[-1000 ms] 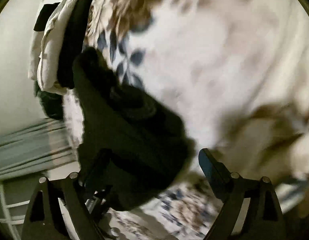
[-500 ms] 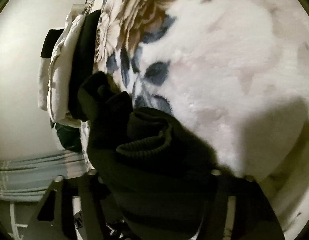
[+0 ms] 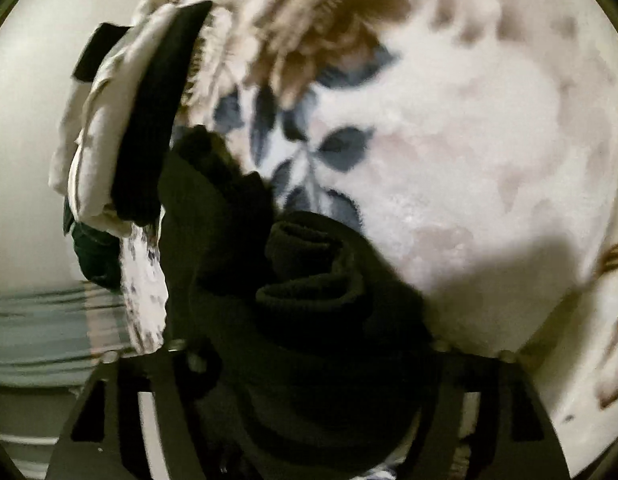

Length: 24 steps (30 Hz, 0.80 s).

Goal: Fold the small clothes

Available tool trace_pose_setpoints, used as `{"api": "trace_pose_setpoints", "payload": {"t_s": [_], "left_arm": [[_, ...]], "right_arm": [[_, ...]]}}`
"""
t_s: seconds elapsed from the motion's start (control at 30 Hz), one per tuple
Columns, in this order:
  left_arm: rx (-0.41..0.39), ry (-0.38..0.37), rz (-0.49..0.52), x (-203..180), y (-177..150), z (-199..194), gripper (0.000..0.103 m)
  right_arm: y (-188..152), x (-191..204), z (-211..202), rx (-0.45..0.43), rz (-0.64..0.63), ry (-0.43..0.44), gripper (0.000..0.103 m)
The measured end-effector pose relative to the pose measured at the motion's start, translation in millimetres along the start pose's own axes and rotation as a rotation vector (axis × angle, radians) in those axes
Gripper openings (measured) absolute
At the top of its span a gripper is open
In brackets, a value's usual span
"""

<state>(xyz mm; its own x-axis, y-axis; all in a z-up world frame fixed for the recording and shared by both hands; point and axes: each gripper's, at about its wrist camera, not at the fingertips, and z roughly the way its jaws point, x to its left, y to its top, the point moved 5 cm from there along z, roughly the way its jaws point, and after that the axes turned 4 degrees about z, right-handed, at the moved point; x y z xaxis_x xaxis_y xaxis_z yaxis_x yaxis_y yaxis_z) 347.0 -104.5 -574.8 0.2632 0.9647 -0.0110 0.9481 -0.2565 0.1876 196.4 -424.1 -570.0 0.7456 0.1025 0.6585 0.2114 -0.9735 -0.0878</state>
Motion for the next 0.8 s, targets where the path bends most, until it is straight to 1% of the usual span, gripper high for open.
{"api": "trace_pose_setpoints", "payload": {"t_s": [0.07, 0.1, 0.13, 0.17, 0.23, 0.27, 0.3, 0.33, 0.4, 0.47, 0.5, 0.6, 0.8], "left_arm": [[-0.003, -0.01, -0.01, 4, -1, -5, 0.103], [0.004, -0.005, -0.022, 7, -2, -11, 0.103], [0.008, -0.006, -0.033, 11, -3, -17, 0.103], [-0.008, -0.025, -0.054, 16, -4, -32, 0.103], [-0.048, -0.035, -0.066, 21, -6, -58, 0.103], [-0.067, -0.029, -0.059, 23, -8, -76, 0.103], [-0.076, -0.027, -0.056, 27, -18, -85, 0.103], [-0.088, -0.028, -0.056, 21, -24, -93, 0.103], [-0.105, -0.025, -0.052, 28, -32, -111, 0.103], [-0.115, -0.026, -0.048, 29, -34, -120, 0.103], [-0.117, -0.026, -0.047, 37, -27, -124, 0.103], [-0.125, -0.022, -0.042, 43, -33, -135, 0.103], [-0.116, -0.026, -0.057, 55, -36, -137, 0.103]], "right_arm": [[2, -2, 3, -0.003, 0.006, 0.003, 0.078], [2, -2, 3, -0.011, 0.012, 0.003, 0.076], [2, -2, 2, -0.022, 0.015, -0.002, 0.068], [0, -1, 0, -0.036, 0.005, -0.011, 0.065], [-3, 3, -4, -0.058, -0.018, -0.019, 0.059], [-5, 5, -6, -0.068, -0.035, -0.026, 0.058], [-6, 7, -8, -0.076, -0.048, -0.036, 0.057], [-7, 8, -9, -0.083, -0.056, -0.044, 0.056], [-9, 11, -11, -0.092, -0.068, -0.06, 0.055], [-11, 15, -15, -0.103, -0.083, -0.077, 0.053], [-13, 18, -17, -0.111, -0.094, -0.09, 0.053], [-16, 23, -22, -0.13, -0.117, -0.112, 0.052], [-21, 30, -27, -0.161, -0.157, -0.152, 0.05]]}}
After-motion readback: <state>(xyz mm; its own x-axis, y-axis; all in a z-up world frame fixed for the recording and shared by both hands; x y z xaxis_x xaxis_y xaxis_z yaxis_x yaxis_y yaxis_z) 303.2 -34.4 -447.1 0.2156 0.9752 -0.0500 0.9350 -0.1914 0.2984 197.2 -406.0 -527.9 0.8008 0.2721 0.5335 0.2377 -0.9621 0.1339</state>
